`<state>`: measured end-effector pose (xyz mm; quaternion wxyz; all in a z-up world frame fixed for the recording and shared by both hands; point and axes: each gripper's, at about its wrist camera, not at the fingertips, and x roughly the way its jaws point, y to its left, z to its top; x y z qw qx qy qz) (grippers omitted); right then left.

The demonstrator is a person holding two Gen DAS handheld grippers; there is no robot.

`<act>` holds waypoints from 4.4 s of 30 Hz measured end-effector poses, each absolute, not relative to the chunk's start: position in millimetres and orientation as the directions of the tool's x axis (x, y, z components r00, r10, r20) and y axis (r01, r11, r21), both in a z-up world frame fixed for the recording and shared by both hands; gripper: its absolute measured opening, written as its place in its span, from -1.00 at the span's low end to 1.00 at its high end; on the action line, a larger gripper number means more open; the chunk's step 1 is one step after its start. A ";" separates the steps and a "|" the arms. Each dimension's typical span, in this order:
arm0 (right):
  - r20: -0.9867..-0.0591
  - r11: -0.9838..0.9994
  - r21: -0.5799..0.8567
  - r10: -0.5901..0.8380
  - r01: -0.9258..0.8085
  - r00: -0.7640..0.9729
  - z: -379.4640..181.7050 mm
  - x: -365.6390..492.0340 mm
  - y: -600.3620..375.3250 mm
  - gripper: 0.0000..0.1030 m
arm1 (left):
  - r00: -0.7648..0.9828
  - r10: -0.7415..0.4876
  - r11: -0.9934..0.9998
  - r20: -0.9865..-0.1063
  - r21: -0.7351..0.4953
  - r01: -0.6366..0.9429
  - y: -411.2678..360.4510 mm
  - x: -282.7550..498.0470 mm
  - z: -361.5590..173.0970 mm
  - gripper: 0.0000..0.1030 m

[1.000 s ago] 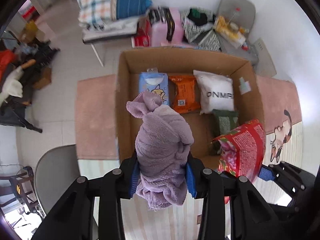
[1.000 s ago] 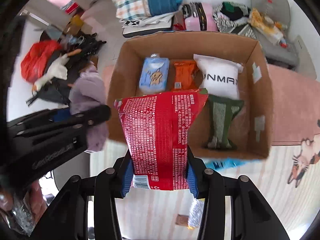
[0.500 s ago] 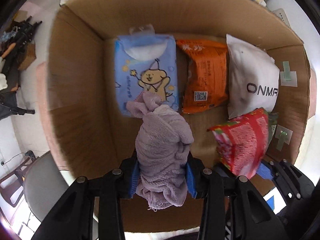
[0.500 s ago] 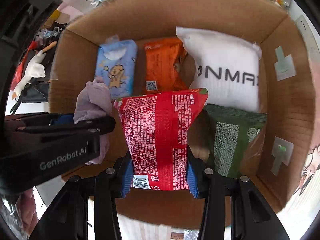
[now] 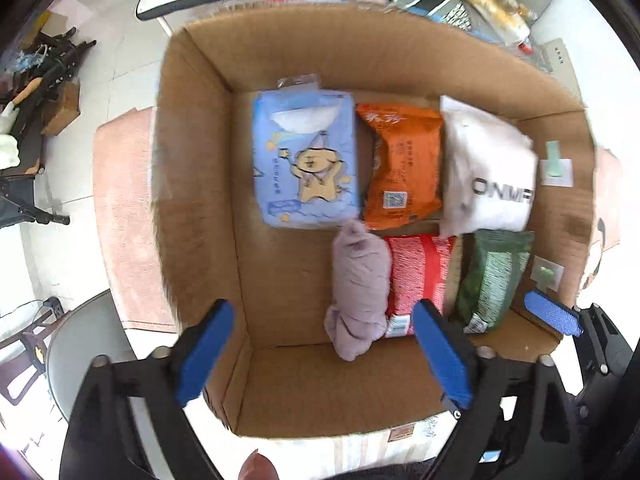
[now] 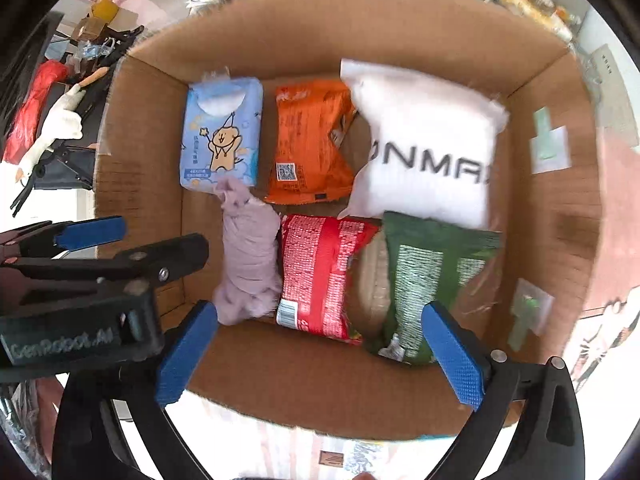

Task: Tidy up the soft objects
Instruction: 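Carry towel and red bag into the box and release them, then grasp the silver scrub sponge with left tool while right tool grasps blue stick snack, then carry sponge and stick snack into the box and release them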

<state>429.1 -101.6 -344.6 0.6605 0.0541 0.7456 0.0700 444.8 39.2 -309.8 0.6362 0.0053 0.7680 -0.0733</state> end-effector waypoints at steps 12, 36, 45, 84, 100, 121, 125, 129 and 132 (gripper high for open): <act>-0.989 0.989 0.144 0.143 -0.015 -0.027 -295.0 382.5 -119.2 1.00 | 0.017 -0.044 0.995 -0.999 -0.042 0.093 24.5 396.5 -245.6 0.88; -0.987 0.928 0.160 0.156 0.338 0.038 -344.6 137.6 -306.6 0.58 | -0.165 -0.018 0.980 -0.986 -0.050 0.194 -101.8 176.5 -371.1 0.64; -0.968 0.890 0.249 0.238 0.382 0.076 -341.3 138.5 -333.0 0.30 | -0.320 0.018 0.977 -0.947 -0.050 0.205 -140.3 170.3 -439.4 -0.14; -0.982 0.943 0.188 0.184 0.273 0.039 -392.1 164.5 -239.7 0.47 | -0.195 -0.006 0.997 -0.981 -0.020 0.072 -57.7 267.5 -427.8 -0.18; -0.995 0.993 0.029 0.039 0.110 -0.089 -413.2 192.7 -166.7 -0.63 | -0.035 -0.077 0.993 -0.996 -0.079 0.088 -62.5 257.9 -389.1 -0.18; -0.941 0.961 0.265 0.241 0.074 0.238 -173.0 255.2 -195.8 -0.64 | 0.277 -0.053 0.979 -0.959 0.005 0.204 -40.4 305.2 -156.8 -0.21; -0.955 0.976 0.211 0.193 0.060 0.224 -172.3 313.6 -192.1 -0.64 | 0.259 0.023 0.975 -0.966 0.078 0.206 -19.8 354.0 -167.3 -0.21; -0.977 0.988 0.138 0.124 0.072 0.173 -198.5 373.3 -191.8 -0.64 | 0.184 0.093 0.969 -0.979 0.131 0.207 -5.8 399.3 -200.7 -0.21; -0.991 0.994 0.077 0.069 0.074 0.111 -235.0 407.4 -189.6 -0.64 | 0.093 0.125 0.968 -0.988 0.142 0.205 2.4 424.5 -235.9 -0.21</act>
